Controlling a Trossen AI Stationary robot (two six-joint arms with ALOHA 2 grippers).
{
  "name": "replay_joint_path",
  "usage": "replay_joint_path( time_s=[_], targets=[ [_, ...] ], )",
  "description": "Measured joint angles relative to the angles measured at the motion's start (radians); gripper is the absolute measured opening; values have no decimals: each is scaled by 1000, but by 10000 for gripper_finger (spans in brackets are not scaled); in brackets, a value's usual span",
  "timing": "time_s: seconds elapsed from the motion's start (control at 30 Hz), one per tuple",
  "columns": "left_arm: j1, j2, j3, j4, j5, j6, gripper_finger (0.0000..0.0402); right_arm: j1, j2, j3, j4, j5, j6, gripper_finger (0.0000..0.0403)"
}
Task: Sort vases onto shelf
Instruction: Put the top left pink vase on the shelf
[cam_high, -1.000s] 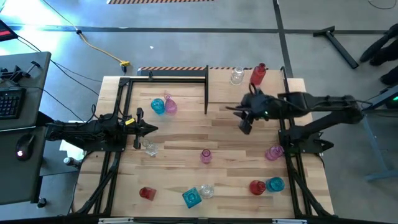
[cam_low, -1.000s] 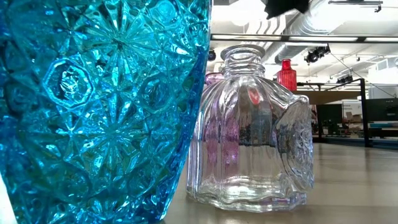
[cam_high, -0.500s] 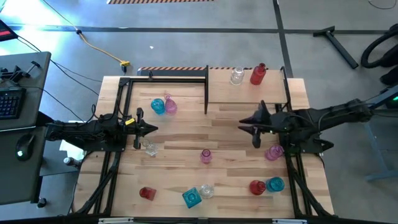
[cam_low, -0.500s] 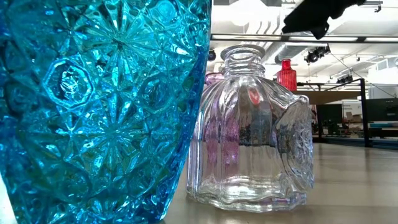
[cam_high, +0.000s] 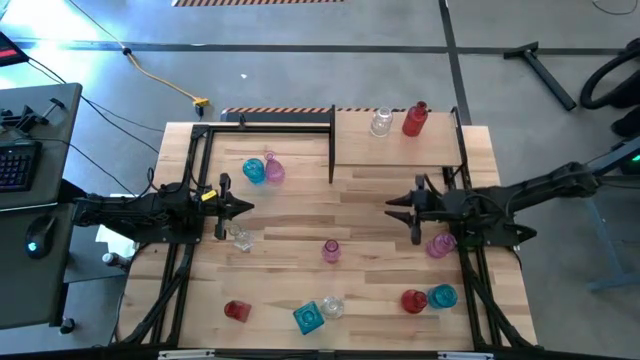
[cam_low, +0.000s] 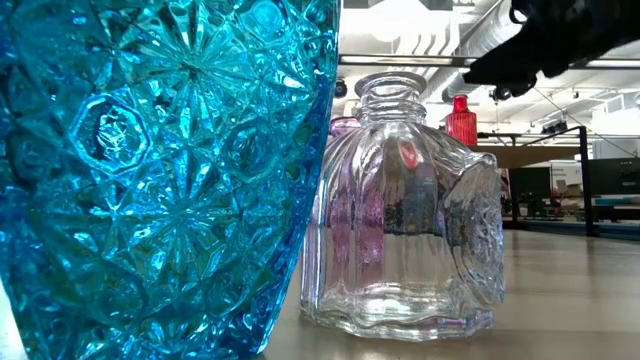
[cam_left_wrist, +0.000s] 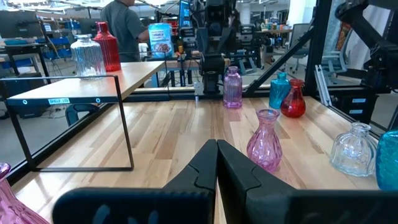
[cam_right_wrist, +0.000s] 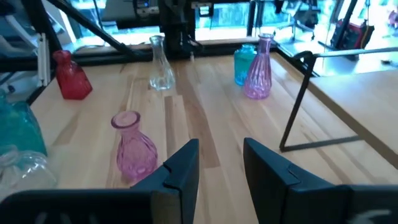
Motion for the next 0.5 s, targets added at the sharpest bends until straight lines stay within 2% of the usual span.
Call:
replay_joint_path(
  time_s=[0.27,0.5],
  targets=[
    [0,0,0,0,0,0,1,1,-58,-87,114,-40,-89,108],
    [0,0,0,0,0,0,1,1,-216,-150,119,-40,-119,108]
  ],
)
